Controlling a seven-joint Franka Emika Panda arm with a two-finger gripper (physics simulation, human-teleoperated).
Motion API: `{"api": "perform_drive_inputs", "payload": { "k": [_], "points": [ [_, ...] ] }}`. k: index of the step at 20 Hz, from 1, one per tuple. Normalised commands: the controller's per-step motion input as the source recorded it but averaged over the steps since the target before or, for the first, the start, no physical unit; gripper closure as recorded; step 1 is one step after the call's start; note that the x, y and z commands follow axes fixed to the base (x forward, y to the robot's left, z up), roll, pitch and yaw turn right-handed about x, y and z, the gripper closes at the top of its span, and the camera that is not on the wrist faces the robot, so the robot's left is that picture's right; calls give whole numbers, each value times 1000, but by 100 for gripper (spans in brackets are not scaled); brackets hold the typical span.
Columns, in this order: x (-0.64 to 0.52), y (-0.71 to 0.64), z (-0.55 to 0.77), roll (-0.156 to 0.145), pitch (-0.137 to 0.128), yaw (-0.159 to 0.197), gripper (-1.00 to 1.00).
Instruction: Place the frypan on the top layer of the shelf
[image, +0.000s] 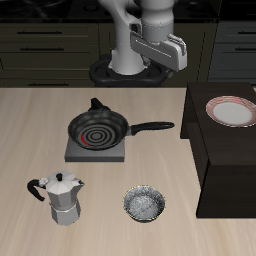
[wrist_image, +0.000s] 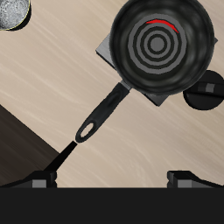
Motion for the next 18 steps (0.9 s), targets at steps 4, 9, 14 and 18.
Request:
{"api": "perform_drive_inputs", "payload": {
  "k": [4, 9, 14, 18],
  "points": [
    [-3, -12, -28, -50, -18, -94, -100],
    [-26, -80, 49, -18, -17, -80, -100],
    [80, -94, -25, -5, 26, -160, -100],
    [-10, 19, -31, 11, 19, -117, -100]
  ]
}}
